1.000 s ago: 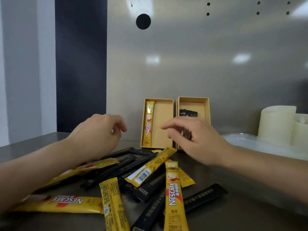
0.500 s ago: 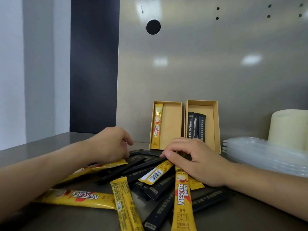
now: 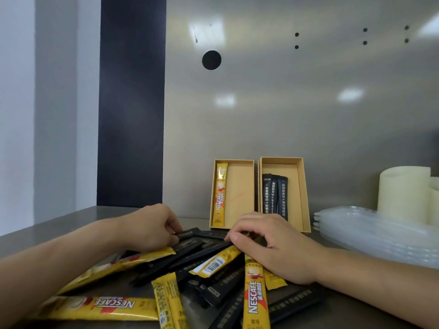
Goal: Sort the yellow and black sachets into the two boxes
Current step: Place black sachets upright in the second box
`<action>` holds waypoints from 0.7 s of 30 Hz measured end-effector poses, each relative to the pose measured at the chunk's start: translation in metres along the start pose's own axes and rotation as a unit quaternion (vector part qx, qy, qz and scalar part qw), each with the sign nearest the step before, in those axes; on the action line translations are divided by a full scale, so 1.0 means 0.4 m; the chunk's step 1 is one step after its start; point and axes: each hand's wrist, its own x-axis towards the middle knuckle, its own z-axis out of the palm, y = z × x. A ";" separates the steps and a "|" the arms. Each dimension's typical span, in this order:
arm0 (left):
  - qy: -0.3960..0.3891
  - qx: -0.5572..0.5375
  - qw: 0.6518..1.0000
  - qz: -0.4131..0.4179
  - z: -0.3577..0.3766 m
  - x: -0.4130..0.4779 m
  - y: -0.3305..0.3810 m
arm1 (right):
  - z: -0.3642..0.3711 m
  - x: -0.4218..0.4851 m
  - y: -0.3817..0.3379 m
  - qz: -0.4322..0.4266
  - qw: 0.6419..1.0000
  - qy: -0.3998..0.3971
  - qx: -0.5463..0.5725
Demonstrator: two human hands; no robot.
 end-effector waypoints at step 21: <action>0.028 -0.174 0.957 0.229 0.014 -0.077 0.104 | -0.008 0.002 0.028 0.030 0.973 0.123 0.193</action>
